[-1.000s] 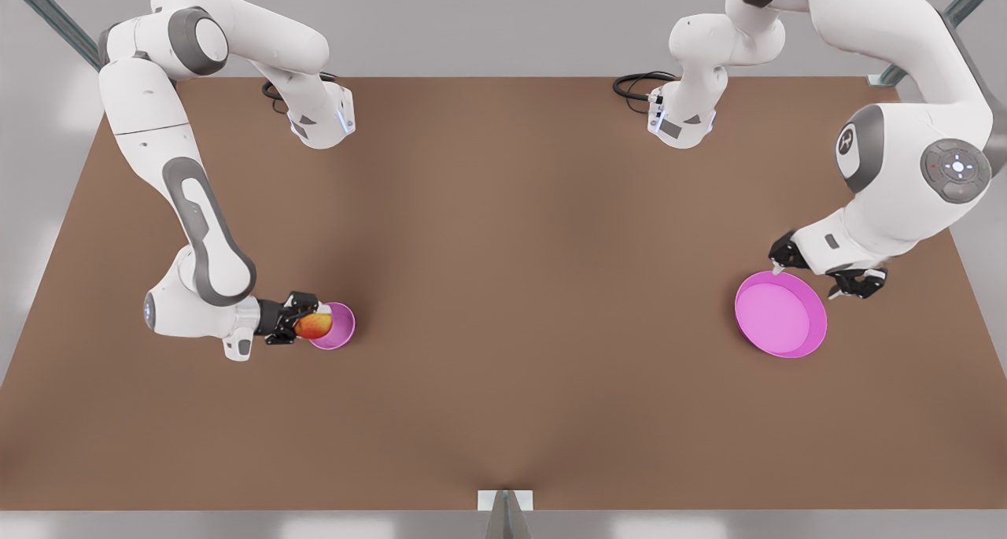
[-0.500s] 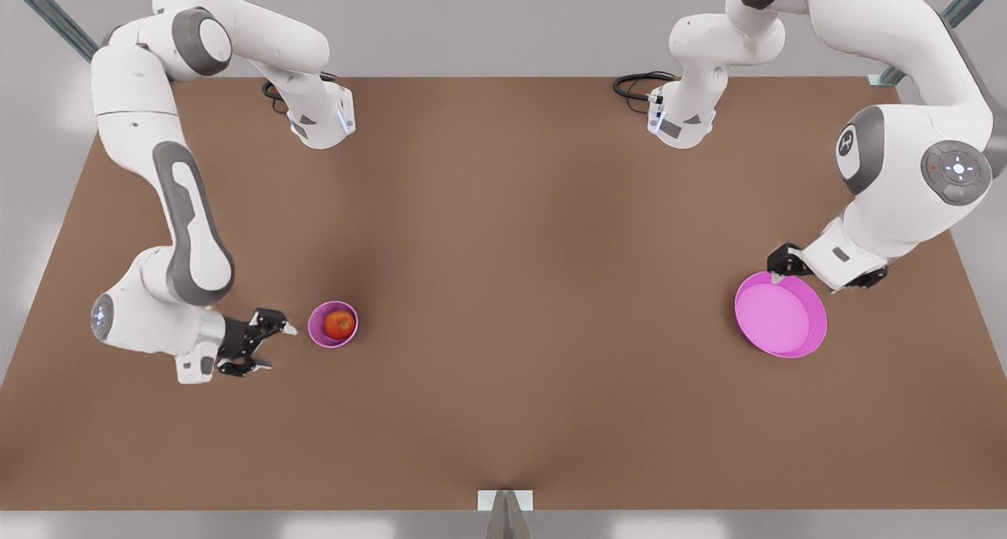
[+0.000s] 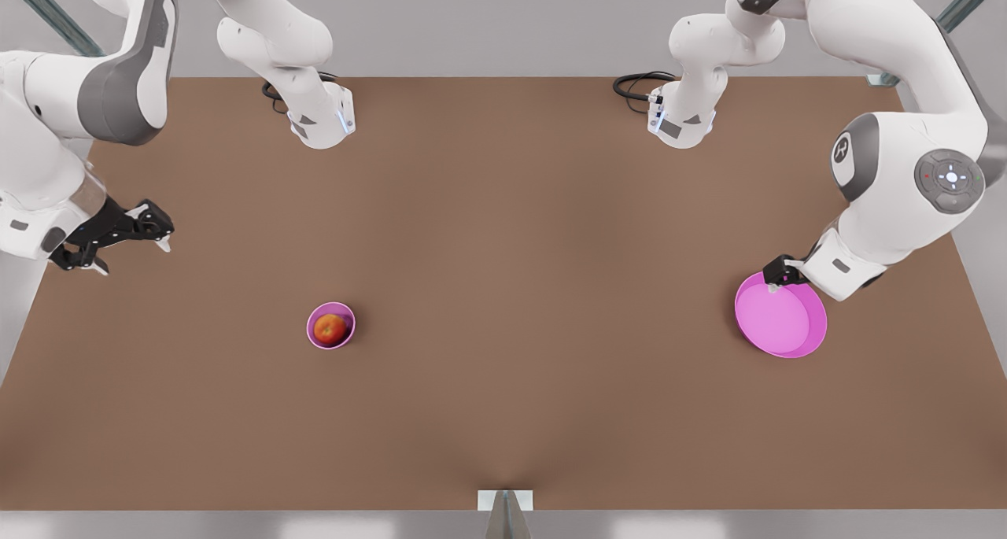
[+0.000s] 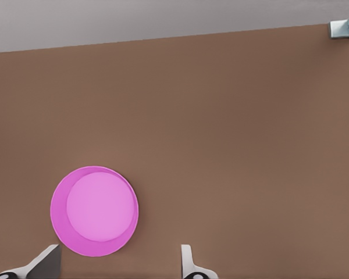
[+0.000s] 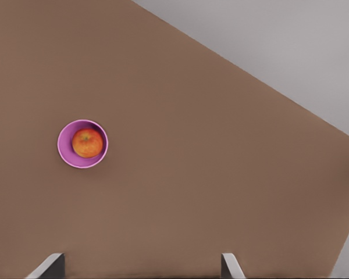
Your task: Use the left arm to pick up the apple from the plate, transfer it to the gripper of the right arm, and then use the right arm to place it into the bowl
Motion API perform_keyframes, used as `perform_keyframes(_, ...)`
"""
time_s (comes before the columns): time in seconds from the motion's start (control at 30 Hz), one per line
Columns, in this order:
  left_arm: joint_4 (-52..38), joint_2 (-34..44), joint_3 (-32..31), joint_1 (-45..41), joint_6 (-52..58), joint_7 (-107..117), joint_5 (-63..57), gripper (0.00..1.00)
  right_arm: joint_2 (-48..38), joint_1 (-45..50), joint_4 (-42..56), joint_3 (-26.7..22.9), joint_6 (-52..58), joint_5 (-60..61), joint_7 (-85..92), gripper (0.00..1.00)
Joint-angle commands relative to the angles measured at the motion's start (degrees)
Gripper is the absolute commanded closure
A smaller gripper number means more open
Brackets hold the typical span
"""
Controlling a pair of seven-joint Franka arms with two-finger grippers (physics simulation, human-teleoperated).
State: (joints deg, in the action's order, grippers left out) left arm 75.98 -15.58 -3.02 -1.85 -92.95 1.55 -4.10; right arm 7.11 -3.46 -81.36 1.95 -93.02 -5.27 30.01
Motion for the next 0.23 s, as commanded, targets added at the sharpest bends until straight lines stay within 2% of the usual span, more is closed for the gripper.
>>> perform_keyframes(0.0, -0.04, 0.11, -0.06, -0.08, 0.22, 5.83, -0.03, 0.0, 0.1, 1.35, -0.9, 1.12, 2.67, -0.88, -29.92, 0.0)
perform_keyframes(0.2, -0.4, 0.11, -0.06, -0.44, 0.22, 5.83, -0.03, 0.0, 4.58, 1.7, 2.87, 1.12, 2.67, -2.28, -30.27, 0.0)
